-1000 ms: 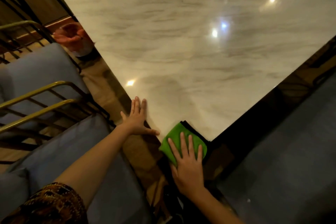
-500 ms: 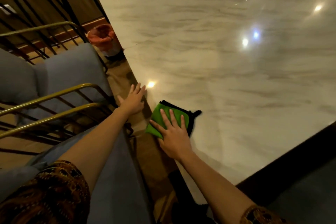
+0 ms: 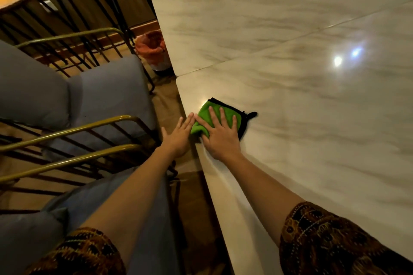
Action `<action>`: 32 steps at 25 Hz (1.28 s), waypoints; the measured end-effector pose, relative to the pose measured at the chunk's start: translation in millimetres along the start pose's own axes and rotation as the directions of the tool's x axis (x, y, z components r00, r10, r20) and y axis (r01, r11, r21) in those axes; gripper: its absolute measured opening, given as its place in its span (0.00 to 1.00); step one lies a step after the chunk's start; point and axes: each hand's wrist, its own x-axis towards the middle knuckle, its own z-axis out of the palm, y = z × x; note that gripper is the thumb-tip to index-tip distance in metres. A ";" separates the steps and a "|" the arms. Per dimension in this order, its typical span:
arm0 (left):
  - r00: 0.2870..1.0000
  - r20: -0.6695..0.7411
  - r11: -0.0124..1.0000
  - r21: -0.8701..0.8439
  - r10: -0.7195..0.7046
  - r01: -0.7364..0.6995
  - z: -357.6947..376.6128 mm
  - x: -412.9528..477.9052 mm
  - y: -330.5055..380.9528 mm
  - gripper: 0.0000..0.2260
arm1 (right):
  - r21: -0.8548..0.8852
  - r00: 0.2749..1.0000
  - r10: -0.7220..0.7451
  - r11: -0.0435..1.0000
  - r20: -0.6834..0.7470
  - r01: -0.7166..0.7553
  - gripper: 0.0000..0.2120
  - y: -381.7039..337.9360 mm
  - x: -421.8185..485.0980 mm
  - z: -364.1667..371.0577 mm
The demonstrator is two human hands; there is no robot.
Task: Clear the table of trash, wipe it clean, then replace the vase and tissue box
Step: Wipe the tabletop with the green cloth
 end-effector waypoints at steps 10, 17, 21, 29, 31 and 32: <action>0.934 -0.355 0.989 -0.149 -0.042 -0.012 -53.1 67.9 -28.5 0.23 | 0.019 0.989 0.095 0.995 -0.111 -0.093 0.29 6.8 0.1 2.8; 0.993 -0.115 0.995 -0.097 0.000 -0.012 -113.1 183.1 -78.1 0.26 | -0.026 0.946 0.291 0.954 -0.141 -0.298 0.29 -37.8 -58.7 31.1; 0.990 -0.118 0.984 -0.150 0.077 -0.094 -114.5 190.3 -92.0 0.24 | -0.040 0.950 0.281 0.956 -0.137 -0.289 0.32 -42.6 33.7 22.2; 0.989 -0.085 0.992 0.048 0.121 -0.117 -143.0 197.1 -88.3 0.17 | -0.065 0.976 0.216 0.974 -0.014 -0.217 0.28 -22.8 198.8 -2.8; 0.983 -0.149 0.993 0.070 0.108 -0.099 -150.1 203.6 -88.5 0.14 | -0.044 0.979 0.203 0.978 -0.003 -0.203 0.29 -22.7 226.7 -8.1; 0.981 -0.170 0.995 0.064 0.090 -0.080 -155.5 208.4 -88.7 0.14 | -0.041 0.981 0.196 0.980 -0.008 -0.196 0.29 -22.9 237.5 -10.8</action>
